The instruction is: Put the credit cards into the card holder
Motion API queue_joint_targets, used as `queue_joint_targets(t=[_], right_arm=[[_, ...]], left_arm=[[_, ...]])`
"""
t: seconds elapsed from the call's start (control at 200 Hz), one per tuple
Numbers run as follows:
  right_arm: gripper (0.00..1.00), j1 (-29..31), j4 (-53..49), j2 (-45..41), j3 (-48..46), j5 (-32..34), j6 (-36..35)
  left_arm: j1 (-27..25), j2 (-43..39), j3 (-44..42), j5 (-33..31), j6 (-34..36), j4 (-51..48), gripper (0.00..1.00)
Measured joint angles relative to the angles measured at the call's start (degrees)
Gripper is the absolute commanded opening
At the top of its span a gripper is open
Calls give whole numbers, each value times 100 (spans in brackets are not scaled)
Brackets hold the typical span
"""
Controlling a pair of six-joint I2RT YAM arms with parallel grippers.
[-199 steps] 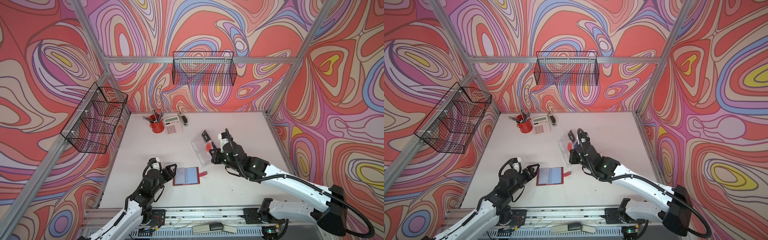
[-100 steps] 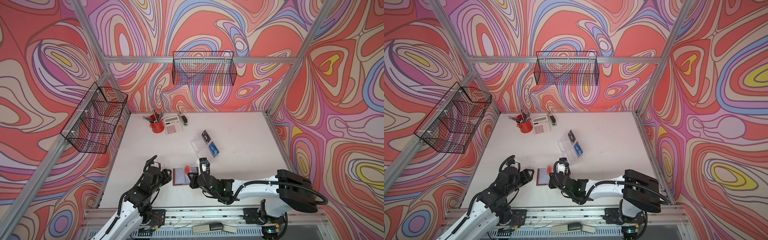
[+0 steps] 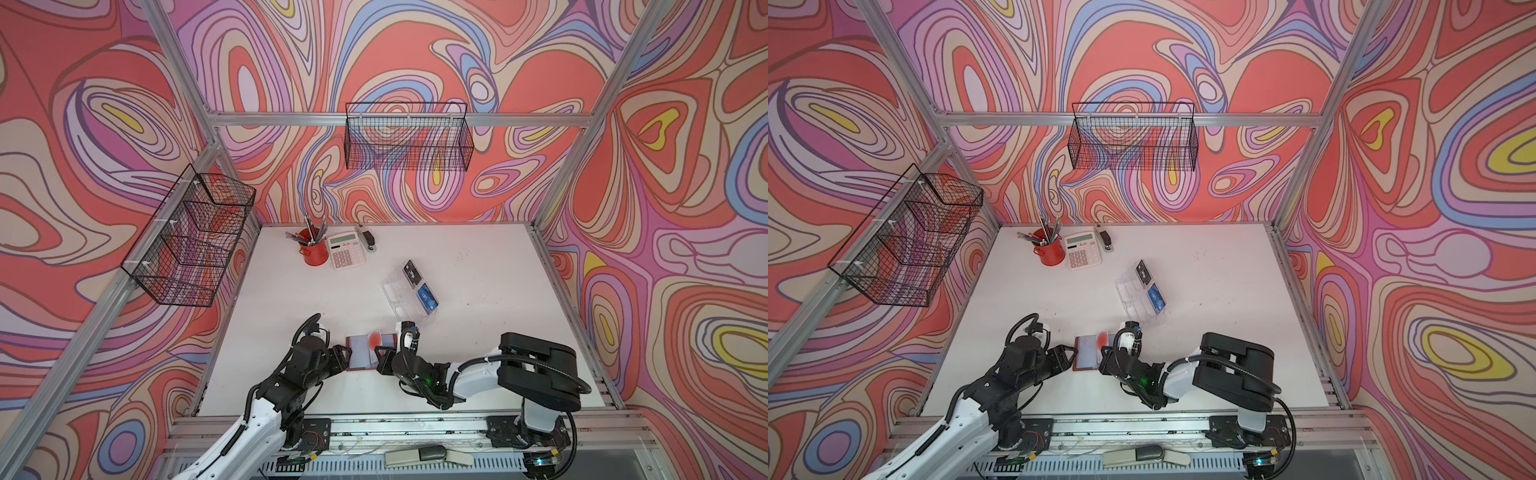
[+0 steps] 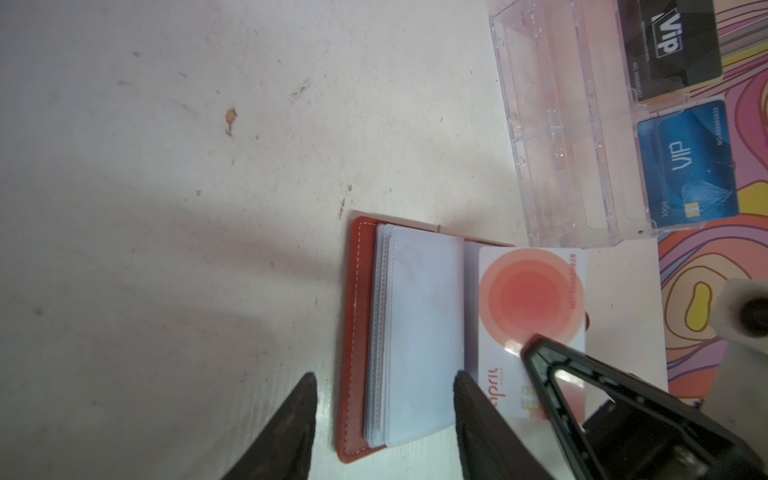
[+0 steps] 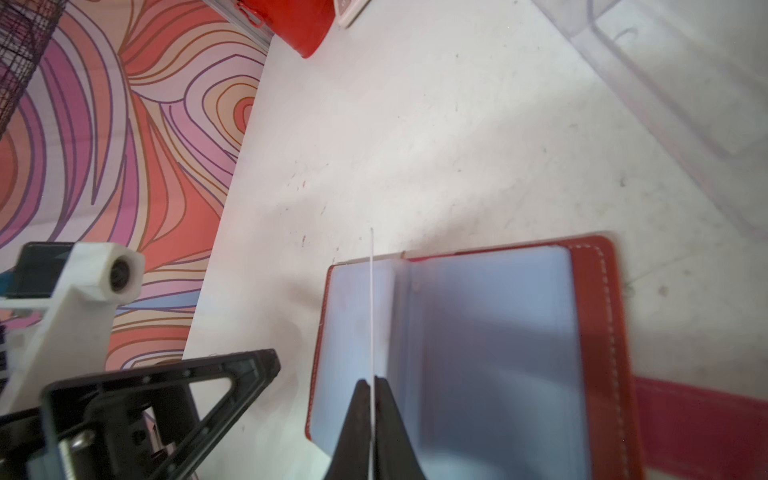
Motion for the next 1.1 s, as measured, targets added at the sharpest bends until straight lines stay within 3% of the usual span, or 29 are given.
queue_joint_targets(t=[0.24, 0.711, 1.102], right_arm=[[0, -223, 1023, 638, -15, -398, 275], [0, -219, 1064, 175, -348, -341, 256], [0, -181, 1150, 581, -83, -503, 245]], left_arm=[[0, 514, -2, 153, -2, 308, 55], [0, 763, -2, 116, -37, 404, 55], [0, 750, -2, 111, -48, 407, 55]])
